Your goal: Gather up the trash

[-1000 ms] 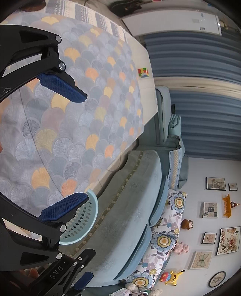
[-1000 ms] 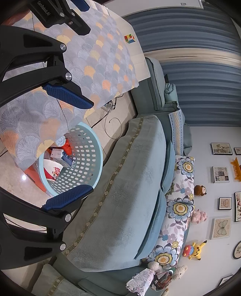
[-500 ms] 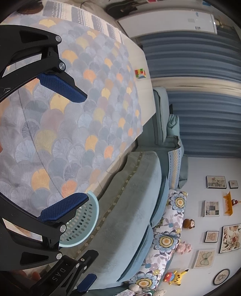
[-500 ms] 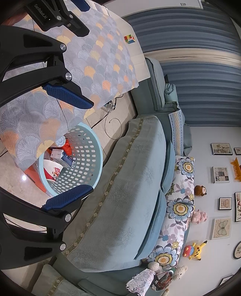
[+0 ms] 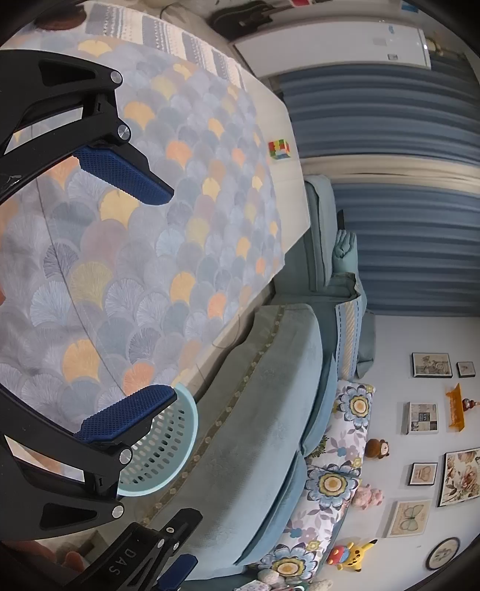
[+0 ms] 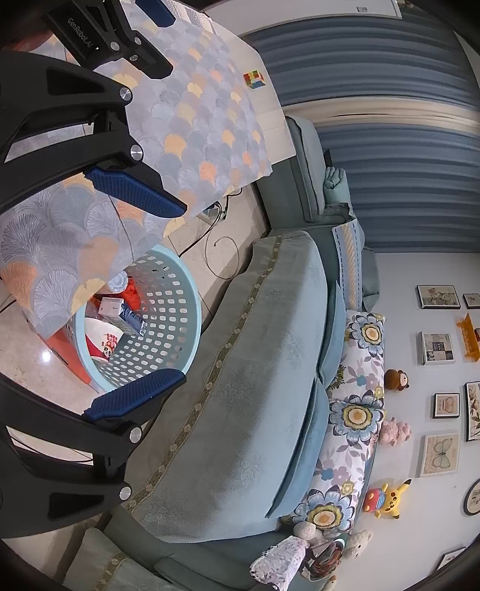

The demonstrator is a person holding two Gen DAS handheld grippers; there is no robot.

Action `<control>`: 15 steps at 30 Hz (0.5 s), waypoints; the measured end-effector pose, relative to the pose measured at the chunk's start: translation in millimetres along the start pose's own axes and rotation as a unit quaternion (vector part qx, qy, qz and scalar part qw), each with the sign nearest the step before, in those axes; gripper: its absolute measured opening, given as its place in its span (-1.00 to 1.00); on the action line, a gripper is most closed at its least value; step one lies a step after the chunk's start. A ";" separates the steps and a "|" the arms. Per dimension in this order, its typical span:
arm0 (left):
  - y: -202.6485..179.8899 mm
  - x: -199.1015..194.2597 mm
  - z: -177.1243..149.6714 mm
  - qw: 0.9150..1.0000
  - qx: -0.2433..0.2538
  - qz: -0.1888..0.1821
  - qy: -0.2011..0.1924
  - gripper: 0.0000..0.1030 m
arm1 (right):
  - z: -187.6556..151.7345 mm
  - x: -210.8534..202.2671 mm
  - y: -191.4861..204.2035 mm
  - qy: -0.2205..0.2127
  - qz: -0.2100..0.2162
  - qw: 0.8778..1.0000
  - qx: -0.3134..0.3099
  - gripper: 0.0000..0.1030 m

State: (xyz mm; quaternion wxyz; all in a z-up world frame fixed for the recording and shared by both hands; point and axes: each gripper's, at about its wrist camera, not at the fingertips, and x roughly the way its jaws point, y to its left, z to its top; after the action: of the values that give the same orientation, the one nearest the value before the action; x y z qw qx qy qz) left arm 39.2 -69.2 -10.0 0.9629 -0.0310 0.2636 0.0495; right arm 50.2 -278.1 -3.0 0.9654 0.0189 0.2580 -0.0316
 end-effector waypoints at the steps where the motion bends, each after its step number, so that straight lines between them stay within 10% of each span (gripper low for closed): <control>1: 0.0 -0.3 -0.2 1.000 0.000 0.000 0.000 0.84 | 0.6 0.0 -0.3 0.000 0.000 1.000 0.000 0.54; 15: -0.2 -1.1 0.1 1.000 0.003 0.003 0.000 0.84 | 3.1 -1.8 -1.6 0.001 0.002 1.000 -0.001 0.54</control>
State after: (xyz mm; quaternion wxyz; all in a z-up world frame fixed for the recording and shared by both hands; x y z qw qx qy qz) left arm 38.3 -69.5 -9.4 0.9629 -0.0270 0.2635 0.0512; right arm 50.0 -279.8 0.6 0.9652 0.0188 0.2591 -0.0291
